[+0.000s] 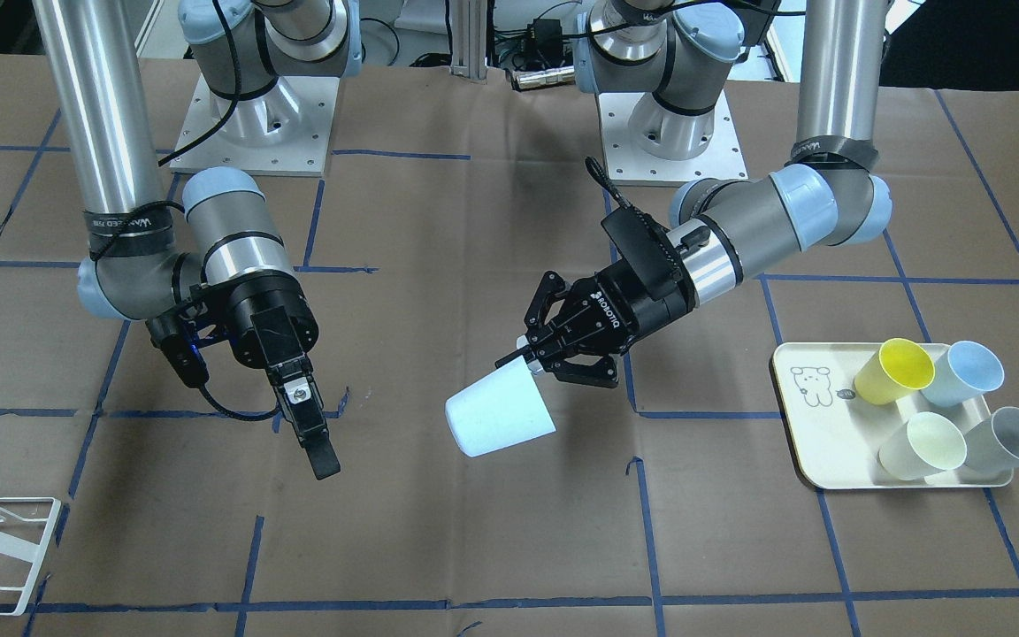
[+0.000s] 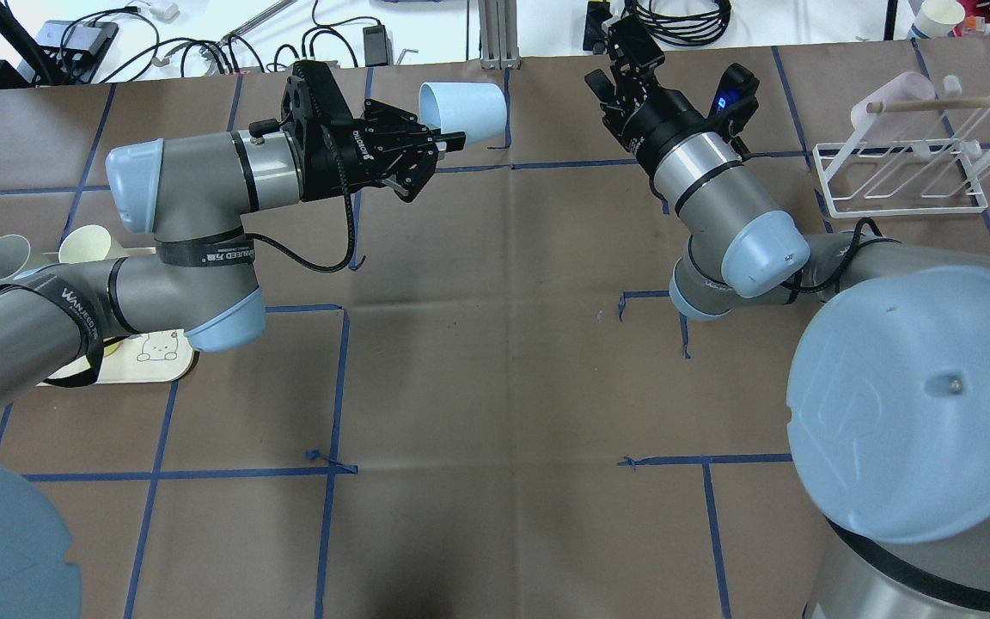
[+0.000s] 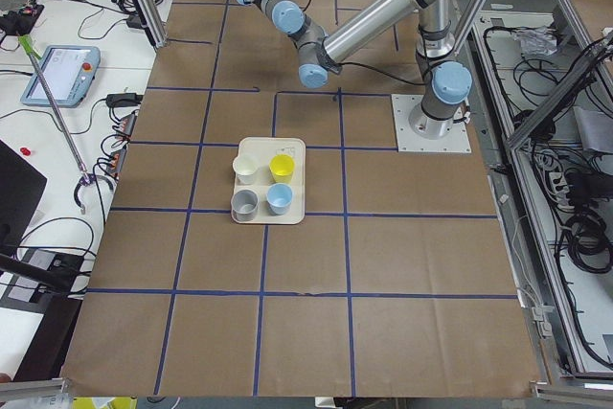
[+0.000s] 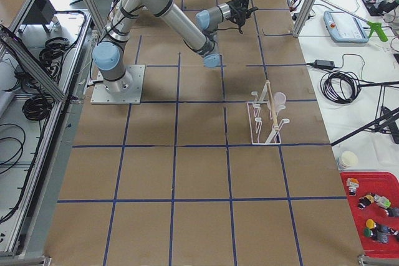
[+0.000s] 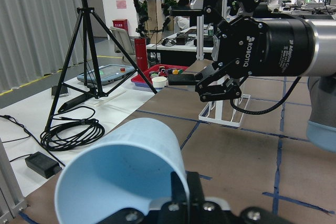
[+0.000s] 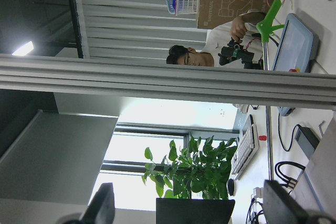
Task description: Transfer IKEA cup to right arm and place on rack
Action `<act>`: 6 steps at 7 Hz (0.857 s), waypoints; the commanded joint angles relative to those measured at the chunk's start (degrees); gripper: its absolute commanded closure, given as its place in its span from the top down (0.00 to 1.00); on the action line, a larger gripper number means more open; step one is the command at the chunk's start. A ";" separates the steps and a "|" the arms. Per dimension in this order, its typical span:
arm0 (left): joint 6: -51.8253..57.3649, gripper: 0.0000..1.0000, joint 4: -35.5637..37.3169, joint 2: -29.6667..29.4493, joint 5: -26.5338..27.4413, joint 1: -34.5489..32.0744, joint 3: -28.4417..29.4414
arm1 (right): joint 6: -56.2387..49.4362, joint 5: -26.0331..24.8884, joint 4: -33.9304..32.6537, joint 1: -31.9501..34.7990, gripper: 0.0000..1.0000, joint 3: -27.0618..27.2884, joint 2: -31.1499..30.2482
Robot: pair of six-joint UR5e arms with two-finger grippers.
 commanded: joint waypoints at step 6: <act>-5.01 0.00 5.44 -1.26 -4.33 -1.47 -3.13 | 2.05 -0.53 -0.22 1.83 1.00 0.60 2.39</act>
